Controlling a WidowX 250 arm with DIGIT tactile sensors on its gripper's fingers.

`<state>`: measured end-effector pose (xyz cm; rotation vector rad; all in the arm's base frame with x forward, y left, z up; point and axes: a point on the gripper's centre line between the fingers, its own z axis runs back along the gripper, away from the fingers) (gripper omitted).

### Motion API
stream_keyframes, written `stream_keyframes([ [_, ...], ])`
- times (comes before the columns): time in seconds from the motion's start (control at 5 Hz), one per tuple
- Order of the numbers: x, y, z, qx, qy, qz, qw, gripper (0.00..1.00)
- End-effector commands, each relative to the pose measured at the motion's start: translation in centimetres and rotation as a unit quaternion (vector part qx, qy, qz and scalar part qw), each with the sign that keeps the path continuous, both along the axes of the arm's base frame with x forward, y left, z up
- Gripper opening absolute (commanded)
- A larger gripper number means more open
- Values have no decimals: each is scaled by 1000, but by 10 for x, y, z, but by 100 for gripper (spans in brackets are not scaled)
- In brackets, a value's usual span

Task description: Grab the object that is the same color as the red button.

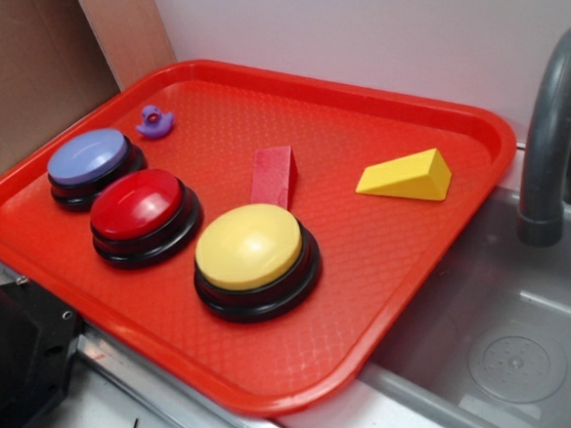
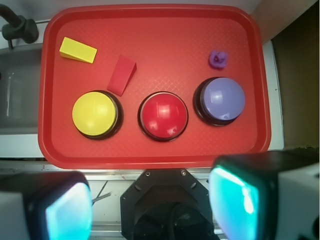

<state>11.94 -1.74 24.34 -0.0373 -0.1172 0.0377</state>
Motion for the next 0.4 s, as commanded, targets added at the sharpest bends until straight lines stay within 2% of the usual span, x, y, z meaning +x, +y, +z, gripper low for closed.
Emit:
stream_keyframes([
  [0.0,0,0,0,0,0,0,1000,100],
  [0.2,15,-6,-9,11,3,68,998,100],
])
